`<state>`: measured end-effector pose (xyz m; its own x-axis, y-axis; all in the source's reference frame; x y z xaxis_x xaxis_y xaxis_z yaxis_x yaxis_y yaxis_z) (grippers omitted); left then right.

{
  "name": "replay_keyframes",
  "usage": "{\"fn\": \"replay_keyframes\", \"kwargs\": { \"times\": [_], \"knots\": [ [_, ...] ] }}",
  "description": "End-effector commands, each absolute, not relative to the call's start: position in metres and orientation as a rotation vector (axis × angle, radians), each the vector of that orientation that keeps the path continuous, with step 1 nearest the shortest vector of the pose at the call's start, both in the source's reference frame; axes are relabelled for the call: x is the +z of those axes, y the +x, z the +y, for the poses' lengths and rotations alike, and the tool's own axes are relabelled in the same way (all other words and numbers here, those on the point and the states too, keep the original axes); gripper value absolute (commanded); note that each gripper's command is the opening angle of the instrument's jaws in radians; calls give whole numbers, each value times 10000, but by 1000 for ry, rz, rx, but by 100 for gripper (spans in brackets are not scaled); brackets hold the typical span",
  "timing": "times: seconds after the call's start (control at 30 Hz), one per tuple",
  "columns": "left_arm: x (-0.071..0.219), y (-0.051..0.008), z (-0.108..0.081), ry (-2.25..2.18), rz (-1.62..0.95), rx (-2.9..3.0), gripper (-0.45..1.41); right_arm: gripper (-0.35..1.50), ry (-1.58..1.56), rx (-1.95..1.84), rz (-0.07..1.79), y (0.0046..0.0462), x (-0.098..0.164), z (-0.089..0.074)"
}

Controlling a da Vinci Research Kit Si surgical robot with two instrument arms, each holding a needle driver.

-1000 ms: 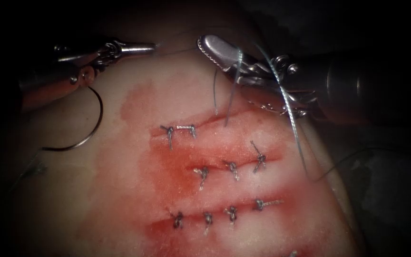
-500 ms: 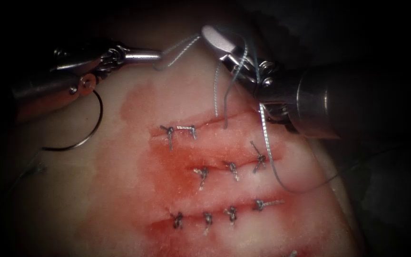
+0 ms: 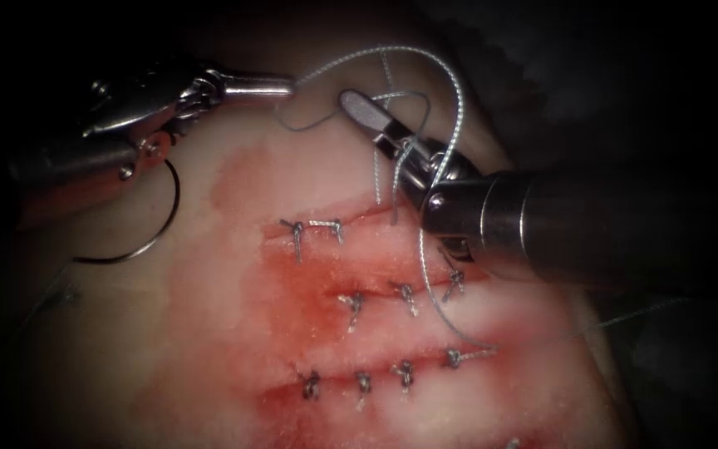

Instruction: Wound Closure

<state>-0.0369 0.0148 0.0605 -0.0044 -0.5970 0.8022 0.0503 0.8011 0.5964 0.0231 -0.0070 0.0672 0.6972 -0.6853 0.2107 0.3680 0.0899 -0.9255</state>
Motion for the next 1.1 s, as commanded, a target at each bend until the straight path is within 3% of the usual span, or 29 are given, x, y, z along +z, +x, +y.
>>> {"fn": "replay_keyframes", "kwargs": {
  "times": [0.03, 0.3, 0.33, 0.5, 0.97, 1.1],
  "knots": [
    [604, -376, 156, 470, -1487, -515, -45, -35, -1259, -801, 314, 238, 672, -64],
    [610, -390, 142, 388, -1352, -321, -45, -35, -1259, -809, 453, 238, 667, -71],
    [612, -385, 145, 339, -1322, -262, -45, -23, -1253, -797, 483, 239, 666, -75],
    [620, -374, 152, 295, -1246, -171, -45, -35, -1232, -761, 531, 239, 662, -75],
    [609, -404, 112, 472, -1245, -142, -45, -27, -1221, -680, 570, 249, 662, -64],
    [591, -410, 112, 528, -1315, -160, -45, 32, -1264, -773, 503, 252, 665, -61]
  ]
}}
